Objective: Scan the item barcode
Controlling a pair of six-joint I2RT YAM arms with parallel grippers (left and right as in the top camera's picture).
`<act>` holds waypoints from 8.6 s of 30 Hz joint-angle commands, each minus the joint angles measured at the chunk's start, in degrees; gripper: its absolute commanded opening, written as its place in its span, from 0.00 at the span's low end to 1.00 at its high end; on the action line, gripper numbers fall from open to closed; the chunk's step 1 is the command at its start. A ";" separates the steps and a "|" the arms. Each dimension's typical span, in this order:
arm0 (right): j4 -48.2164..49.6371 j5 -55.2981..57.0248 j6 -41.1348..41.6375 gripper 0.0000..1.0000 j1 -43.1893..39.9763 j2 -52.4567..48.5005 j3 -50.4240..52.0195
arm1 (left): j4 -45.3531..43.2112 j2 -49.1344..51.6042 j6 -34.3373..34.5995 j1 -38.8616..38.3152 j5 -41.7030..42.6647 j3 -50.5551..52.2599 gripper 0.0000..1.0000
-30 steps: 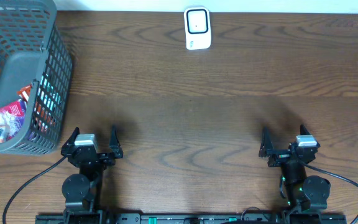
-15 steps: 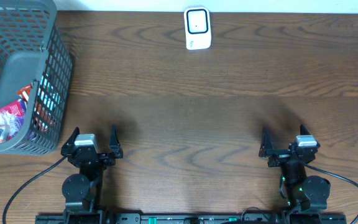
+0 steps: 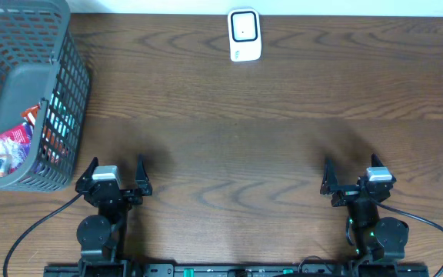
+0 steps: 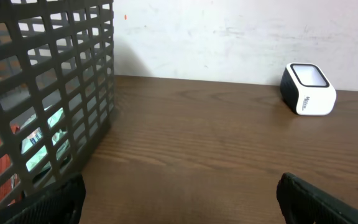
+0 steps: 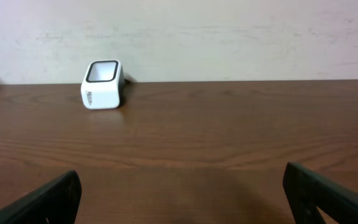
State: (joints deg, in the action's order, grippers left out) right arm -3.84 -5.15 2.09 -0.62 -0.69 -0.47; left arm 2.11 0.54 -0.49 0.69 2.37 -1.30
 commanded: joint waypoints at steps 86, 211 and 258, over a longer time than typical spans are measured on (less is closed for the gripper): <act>-0.17 -0.13 -0.87 0.99 -0.46 0.15 0.15 | -3.45 42.34 5.99 0.68 -2.51 -56.52 0.98; -0.17 -0.13 -0.87 0.99 -0.46 0.15 0.15 | 48.48 97.70 26.53 26.05 10.23 -121.37 0.07; -0.17 -0.13 -0.87 0.99 -0.46 0.15 0.15 | 46.86 134.07 20.02 -34.10 25.07 -120.74 0.45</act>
State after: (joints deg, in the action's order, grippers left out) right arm -3.84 -5.15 2.07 -0.62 -0.73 -0.45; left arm 49.95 135.11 20.67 -33.17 28.75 -121.86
